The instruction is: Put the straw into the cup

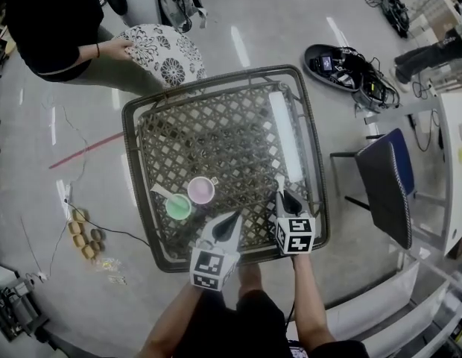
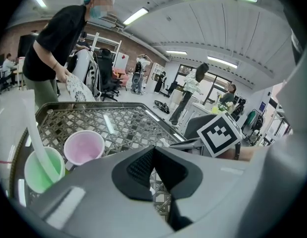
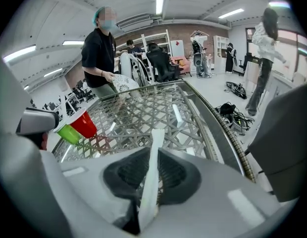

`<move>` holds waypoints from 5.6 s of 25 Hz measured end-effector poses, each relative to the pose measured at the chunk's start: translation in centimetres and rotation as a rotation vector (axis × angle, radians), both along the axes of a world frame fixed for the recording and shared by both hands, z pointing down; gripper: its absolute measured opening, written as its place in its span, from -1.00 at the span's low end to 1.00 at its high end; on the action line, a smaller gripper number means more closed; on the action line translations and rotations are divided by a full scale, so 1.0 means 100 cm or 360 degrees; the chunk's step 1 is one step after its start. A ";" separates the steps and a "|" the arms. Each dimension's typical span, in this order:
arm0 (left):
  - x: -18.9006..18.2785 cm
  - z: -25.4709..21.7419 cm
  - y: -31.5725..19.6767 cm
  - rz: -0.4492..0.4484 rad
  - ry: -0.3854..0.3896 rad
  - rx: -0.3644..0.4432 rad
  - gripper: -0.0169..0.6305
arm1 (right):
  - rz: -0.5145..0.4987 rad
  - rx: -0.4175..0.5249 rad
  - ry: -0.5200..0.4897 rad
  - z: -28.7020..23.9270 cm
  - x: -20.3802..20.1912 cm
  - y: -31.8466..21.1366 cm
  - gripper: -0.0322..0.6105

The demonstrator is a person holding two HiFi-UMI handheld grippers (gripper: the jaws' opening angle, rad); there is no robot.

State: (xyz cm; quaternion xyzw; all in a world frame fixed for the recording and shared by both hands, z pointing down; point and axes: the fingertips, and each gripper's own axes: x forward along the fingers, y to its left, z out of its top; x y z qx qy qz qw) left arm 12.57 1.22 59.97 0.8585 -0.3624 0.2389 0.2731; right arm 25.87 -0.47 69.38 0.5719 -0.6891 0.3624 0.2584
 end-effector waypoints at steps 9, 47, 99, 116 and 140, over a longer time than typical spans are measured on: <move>-0.028 -0.029 -0.002 -0.0052 0.0040 0.0064 -0.93 | -0.0012 0.0313 -0.0059 -0.072 -0.029 -0.013 -0.73; -0.160 -0.039 -0.005 -0.0537 -0.0020 0.0114 -0.93 | -0.0363 0.1174 -0.0610 -0.205 -0.202 -0.109 -0.73; -0.164 -0.055 0.007 -0.0590 0.0029 0.0177 -0.93 | -0.0549 0.1032 -0.0444 -0.179 -0.206 -0.066 -0.62; -0.158 -0.177 0.004 -0.0485 0.0075 0.0390 -0.93 | -0.0502 0.1078 -0.0248 -0.295 -0.181 -0.023 -0.67; -0.174 -0.293 0.009 -0.0407 0.0125 0.0703 -0.93 | -0.0390 0.1264 -0.0143 -0.392 -0.167 0.031 -0.88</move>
